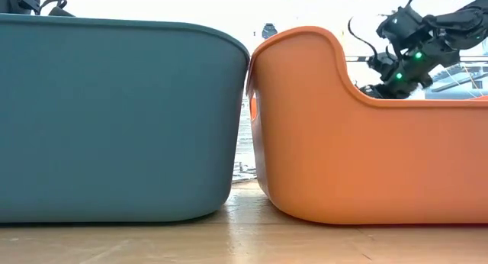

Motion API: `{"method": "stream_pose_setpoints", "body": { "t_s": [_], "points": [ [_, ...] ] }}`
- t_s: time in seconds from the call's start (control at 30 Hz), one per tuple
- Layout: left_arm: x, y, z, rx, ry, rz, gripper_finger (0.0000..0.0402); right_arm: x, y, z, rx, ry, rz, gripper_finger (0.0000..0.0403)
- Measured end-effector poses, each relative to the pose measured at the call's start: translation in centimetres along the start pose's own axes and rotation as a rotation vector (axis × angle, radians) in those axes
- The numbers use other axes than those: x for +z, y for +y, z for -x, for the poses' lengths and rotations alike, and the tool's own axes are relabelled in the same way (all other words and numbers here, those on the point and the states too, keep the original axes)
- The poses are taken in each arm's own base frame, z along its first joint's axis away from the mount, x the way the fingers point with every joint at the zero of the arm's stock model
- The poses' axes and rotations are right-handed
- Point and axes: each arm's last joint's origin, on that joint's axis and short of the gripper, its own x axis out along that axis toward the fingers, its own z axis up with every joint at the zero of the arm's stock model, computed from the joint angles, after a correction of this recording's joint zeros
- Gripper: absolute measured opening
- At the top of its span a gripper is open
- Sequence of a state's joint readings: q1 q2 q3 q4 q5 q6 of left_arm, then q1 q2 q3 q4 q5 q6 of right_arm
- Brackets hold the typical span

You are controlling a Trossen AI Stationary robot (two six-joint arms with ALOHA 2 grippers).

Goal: Pick & Place Travel size toiletries
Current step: Put the white cotton pack into the white bin

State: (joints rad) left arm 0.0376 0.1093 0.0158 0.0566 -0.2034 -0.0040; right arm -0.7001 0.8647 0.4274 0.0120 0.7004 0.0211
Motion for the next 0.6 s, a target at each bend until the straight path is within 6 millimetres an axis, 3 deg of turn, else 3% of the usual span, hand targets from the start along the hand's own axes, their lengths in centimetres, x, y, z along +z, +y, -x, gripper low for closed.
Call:
{"method": "stream_pose_setpoints", "body": {
  "t_s": [0.3, 0.6],
  "points": [
    [0.0, 0.0, 0.0, 0.0, 0.0, 0.0, 0.028, -3.0, -0.4, -1.9, 0.055, 0.062, -0.043, 0.0],
    [0.0, 0.0, 0.0, 0.0, 0.0, 0.0, 0.028, -3.5, -0.3, -2.0, 0.059, 0.033, -0.063, 0.0]
  ]
}}
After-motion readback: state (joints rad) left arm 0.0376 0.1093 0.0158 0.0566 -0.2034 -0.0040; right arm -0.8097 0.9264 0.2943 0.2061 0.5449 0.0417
